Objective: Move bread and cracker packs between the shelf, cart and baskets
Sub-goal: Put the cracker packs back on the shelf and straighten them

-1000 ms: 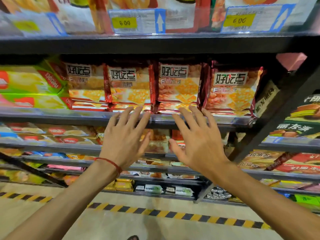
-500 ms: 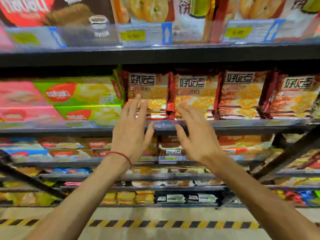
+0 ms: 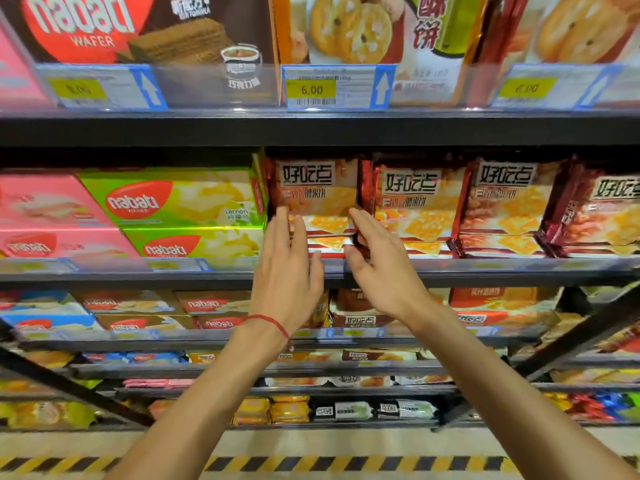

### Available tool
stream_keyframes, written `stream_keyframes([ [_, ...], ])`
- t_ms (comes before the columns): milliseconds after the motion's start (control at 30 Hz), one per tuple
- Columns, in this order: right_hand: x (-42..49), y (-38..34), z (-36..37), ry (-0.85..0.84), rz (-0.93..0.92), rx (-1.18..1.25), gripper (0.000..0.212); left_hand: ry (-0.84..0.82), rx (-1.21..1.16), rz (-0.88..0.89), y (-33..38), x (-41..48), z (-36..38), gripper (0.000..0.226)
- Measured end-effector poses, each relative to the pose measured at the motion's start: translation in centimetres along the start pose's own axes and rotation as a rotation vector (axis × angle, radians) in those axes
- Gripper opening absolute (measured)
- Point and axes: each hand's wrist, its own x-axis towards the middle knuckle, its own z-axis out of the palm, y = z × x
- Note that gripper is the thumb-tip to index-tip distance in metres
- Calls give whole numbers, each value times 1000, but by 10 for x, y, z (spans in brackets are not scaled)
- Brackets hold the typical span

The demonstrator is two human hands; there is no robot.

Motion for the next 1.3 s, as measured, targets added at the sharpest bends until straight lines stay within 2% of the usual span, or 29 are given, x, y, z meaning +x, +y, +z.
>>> stream_keyframes([
  [133,-8,17,-8,33,-89,83,53,44,-45,-35,14,-5,8,65],
  [233,-27,33,-21,356,-139,-2,41,85,-172,60,41,-10,14,60],
  [300,-35,46,-33,526,-101,-152,45,62,-240,144,63,-9,19,60],
  [333,-36,52,-38,526,-33,-193,52,39,-272,167,74,-7,22,62],
  [433,-33,66,-48,377,107,-183,66,-45,-305,164,100,0,34,63],
  [600,-30,77,-58,284,42,-172,63,-53,-254,49,118,8,49,60],
  [833,-28,87,-67,209,-6,-259,66,-55,-245,-5,128,6,52,59],
  [1033,-38,101,-77,190,-117,-226,62,-7,-37,55,126,-6,44,57],
  [1100,-41,104,-81,237,-154,-272,57,18,44,98,126,-8,40,55],
  [1200,-47,100,-86,305,-293,-368,48,47,173,157,119,-15,32,52],
  [1300,-56,90,-84,249,-437,-456,51,1,361,174,104,-33,22,56],
])
